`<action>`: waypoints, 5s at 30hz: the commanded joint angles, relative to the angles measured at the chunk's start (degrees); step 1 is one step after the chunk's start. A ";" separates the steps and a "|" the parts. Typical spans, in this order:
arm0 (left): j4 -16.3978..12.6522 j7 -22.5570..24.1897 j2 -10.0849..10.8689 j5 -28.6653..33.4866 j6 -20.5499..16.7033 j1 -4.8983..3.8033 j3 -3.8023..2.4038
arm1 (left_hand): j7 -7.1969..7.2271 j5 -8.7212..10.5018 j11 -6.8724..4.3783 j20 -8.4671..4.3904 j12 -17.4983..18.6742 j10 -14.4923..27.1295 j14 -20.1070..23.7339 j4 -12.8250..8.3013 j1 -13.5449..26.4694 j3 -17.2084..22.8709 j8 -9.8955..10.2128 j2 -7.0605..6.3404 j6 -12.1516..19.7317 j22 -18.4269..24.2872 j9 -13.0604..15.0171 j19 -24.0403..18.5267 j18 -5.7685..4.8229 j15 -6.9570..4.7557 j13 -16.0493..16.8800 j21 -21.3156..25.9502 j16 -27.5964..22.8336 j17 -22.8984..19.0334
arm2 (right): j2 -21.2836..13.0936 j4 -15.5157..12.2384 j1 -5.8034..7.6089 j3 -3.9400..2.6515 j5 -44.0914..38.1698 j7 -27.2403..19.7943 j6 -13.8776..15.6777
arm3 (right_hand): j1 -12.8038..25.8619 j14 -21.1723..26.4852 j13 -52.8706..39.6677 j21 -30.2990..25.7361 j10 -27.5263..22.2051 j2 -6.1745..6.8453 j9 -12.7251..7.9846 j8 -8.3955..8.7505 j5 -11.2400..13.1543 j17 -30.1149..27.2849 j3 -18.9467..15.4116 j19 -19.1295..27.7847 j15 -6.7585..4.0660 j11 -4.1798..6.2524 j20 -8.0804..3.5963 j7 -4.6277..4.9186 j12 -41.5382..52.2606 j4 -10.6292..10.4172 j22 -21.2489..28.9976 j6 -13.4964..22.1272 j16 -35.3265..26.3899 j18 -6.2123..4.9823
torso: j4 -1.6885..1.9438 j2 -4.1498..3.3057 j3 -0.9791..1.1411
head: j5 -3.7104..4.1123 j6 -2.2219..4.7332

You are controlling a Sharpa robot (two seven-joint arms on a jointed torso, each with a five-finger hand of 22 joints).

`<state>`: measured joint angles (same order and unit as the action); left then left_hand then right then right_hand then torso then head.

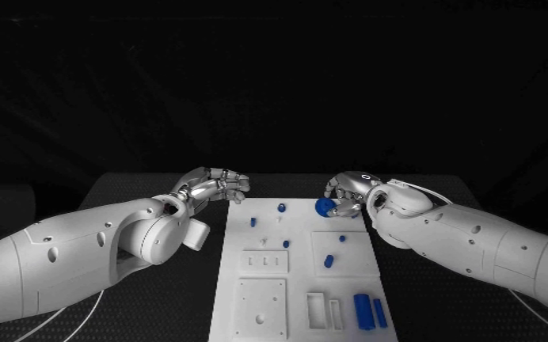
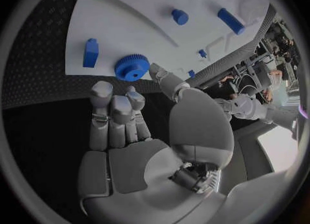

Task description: Assemble the parts on the task board

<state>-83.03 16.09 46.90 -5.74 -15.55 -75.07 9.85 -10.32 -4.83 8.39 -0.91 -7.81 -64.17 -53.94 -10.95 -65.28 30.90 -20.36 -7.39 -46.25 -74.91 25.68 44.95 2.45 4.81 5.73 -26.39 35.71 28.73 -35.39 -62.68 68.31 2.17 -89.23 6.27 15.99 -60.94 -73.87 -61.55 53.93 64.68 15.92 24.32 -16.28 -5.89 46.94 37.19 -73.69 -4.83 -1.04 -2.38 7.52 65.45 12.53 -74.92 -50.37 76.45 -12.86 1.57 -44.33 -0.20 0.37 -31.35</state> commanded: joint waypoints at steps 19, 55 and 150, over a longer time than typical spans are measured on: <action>-1.09 0.50 0.24 -0.51 1.05 -0.02 -0.05 | -0.13 0.29 -0.13 0.09 0.25 0.24 0.43 0.26 0.57 0.07 0.20 0.11 0.30 -1.22 -0.06 -0.35 0.82 0.11 -0.05 -0.38 0.23 -0.10 | 1.83 3.65 -0.44 0.01 0.12 -1.70 -1.85 | 0.07 0.21 -0.51 0.88 -0.97 -1.74 -0.08 0.23 -1.05 0.80 1.05 0.71 0.10 -0.50 -0.13 0.54 0.89 -0.69 -1.29 -0.19 0.32 -2.14 | 0.66 -0.28 -0.11 | 0.21 -0.62; -1.09 0.30 0.15 -0.88 1.01 -0.02 -0.05 | -0.15 0.30 -0.09 0.10 0.36 0.32 0.51 0.32 0.65 0.08 0.23 0.10 0.38 -1.21 -0.06 -0.43 0.82 0.14 -0.07 -0.42 0.21 -0.13 | 2.62 5.10 -2.08 0.29 -3.25 -0.76 -3.49 | 0.91 -0.06 -0.65 2.37 -1.24 -2.07 -0.20 -0.15 -0.55 2.29 3.73 1.33 0.09 -0.45 0.20 0.48 1.07 -1.42 -1.22 -1.05 -0.34 -2.14 | 0.48 -0.24 -0.18 | 0.05 -1.46; -1.42 0.20 -0.06 -0.89 0.53 -0.04 -0.07 | -0.16 0.22 -0.08 0.11 0.48 0.29 0.54 0.21 0.55 0.18 0.21 0.19 0.41 -1.20 -0.02 -0.51 0.85 0.14 -0.07 -0.58 0.25 -0.15 | 10.47 -4.22 -2.76 4.12 -27.51 11.89 8.03 | 1.09 -0.91 0.19 4.03 1.10 -0.35 1.75 -3.38 2.97 4.29 11.72 0.73 -2.09 1.99 0.10 -2.12 -0.01 -6.00 -0.90 -8.56 -1.71 -2.14 | 0.52 -0.16 -0.23 | -0.88 -1.23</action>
<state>-84.35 15.90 46.98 -6.47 -15.35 -75.07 9.84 -10.32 -4.83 8.39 -0.71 -7.53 -64.17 -53.82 -10.95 -65.28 30.90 -20.36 -7.39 -46.25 -74.90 25.69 44.75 2.57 4.93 5.74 -26.60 35.71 28.66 -25.02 -67.14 65.57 6.27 -116.26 18.37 25.04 -59.73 -74.71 -61.41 57.58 65.65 15.11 25.98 -19.40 -3.09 51.18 48.64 -72.88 -6.60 0.72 -1.94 5.38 65.82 6.48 -74.92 -52.50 75.10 -12.90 2.16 -44.52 -0.48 -0.42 -32.64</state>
